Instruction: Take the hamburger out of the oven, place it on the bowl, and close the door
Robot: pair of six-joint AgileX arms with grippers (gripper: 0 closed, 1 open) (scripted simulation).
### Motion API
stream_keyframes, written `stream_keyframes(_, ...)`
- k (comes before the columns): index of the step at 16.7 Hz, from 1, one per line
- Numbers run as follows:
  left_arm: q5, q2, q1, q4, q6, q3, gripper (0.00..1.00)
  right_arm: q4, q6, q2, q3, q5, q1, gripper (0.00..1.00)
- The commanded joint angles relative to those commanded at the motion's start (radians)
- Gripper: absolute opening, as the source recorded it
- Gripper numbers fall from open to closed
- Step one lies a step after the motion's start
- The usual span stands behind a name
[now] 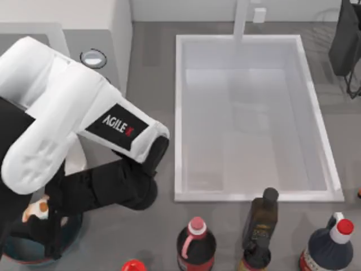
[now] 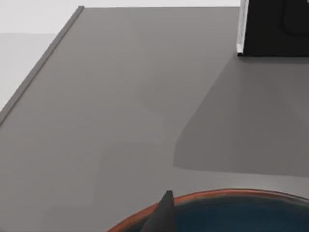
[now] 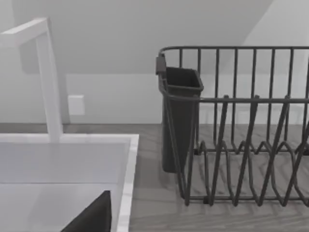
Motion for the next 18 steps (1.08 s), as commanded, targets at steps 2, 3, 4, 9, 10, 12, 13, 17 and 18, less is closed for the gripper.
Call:
stream_keyframes(2,-0.011,0.022,0.009,0.021,0.008,-0.017,0.0,0.0,0.0,0.0,0.0,0.0,0.0,1.0)
stream_keyframes(3,-0.017,0.038,0.013,0.032,0.011,-0.024,0.0,0.0,0.0,0.0,0.0,0.0,0.0,1.0)
stream_keyframes(4,-0.022,0.054,0.016,0.041,0.013,-0.03,0.0,0.0,0.0,0.0,0.0,0.0,0.0,1.0)
stream_keyframes(9,-0.026,0.063,0.017,0.047,0.014,-0.034,0.0,0.0,0.0,0.0,0.0,0.0,0.0,1.0)
stream_keyframes(10,-0.026,0.063,0.017,0.047,0.014,-0.034,0.08,0.0,0.0,0.0,0.0,0.0,0.0,1.0)
stream_keyframes(12,-0.026,0.063,0.017,0.047,0.014,-0.034,0.23,0.0,0.0,0.0,0.0,0.0,0.0,1.0)
stream_keyframes(13,-0.026,0.063,0.017,0.047,0.014,-0.034,0.3,0.0,0.0,0.0,0.0,0.0,0.0,1.0)
stream_keyframes(17,-0.026,0.063,0.017,0.047,0.014,-0.034,0.6,0.0,0.0,0.0,0.0,0.0,0.0,1.0)
stream_keyframes(18,-0.026,0.063,0.017,0.047,0.014,-0.034,0.68,0.0,0.0,0.0,0.0,0.0,0.0,1.0)
